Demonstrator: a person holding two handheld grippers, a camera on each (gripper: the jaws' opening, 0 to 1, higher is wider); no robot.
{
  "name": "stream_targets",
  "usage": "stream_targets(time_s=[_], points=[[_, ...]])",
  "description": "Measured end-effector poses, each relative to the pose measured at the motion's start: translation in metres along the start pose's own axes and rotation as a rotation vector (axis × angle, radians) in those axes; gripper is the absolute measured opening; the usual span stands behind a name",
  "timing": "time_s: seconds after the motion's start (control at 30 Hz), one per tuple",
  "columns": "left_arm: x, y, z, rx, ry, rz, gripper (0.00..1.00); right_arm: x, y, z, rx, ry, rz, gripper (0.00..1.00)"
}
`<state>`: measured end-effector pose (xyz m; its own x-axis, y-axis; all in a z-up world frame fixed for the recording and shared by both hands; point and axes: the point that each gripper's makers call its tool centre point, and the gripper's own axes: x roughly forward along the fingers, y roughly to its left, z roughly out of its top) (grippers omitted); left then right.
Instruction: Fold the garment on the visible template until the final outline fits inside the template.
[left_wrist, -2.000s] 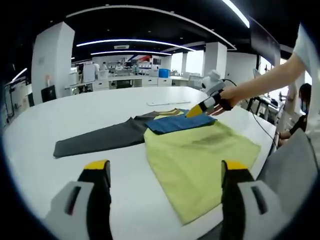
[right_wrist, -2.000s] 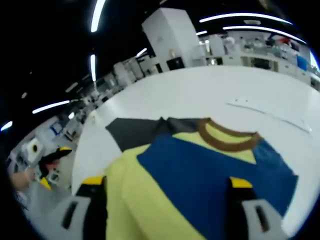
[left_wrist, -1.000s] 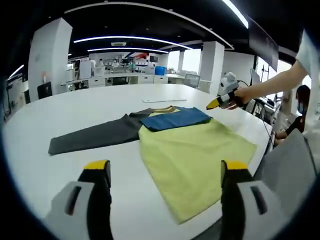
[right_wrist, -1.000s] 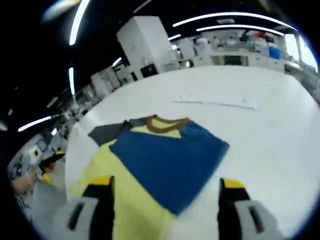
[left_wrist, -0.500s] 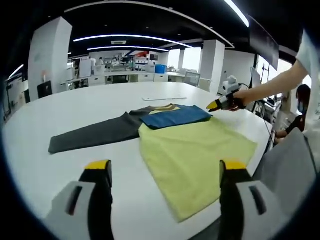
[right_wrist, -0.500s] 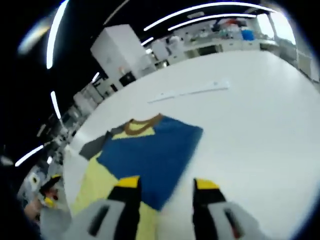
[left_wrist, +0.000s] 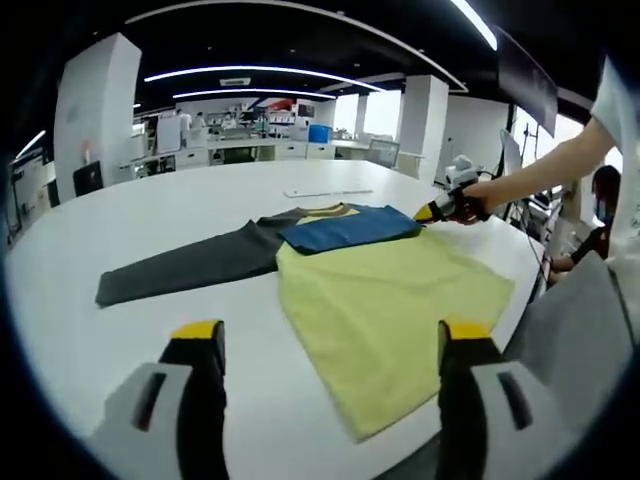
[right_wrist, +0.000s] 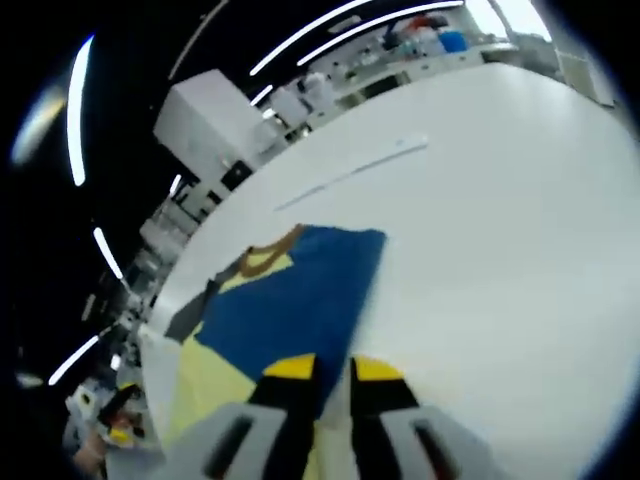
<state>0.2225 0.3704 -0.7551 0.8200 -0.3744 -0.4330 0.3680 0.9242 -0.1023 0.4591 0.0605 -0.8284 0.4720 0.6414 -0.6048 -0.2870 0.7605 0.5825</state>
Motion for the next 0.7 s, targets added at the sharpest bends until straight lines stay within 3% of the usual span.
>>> stream_targets(time_s=[0.1, 0.7], points=[[0.001, -0.002, 0.000, 0.002, 0.005, -0.003, 0.85, 0.001, 0.001, 0.001, -0.004, -0.011, -0.003, 0.00], [0.001, -0.001, -0.003, 0.012, 0.018, -0.008, 0.84, -0.008, -0.019, 0.024, -0.065, -0.071, -0.076, 0.00]])
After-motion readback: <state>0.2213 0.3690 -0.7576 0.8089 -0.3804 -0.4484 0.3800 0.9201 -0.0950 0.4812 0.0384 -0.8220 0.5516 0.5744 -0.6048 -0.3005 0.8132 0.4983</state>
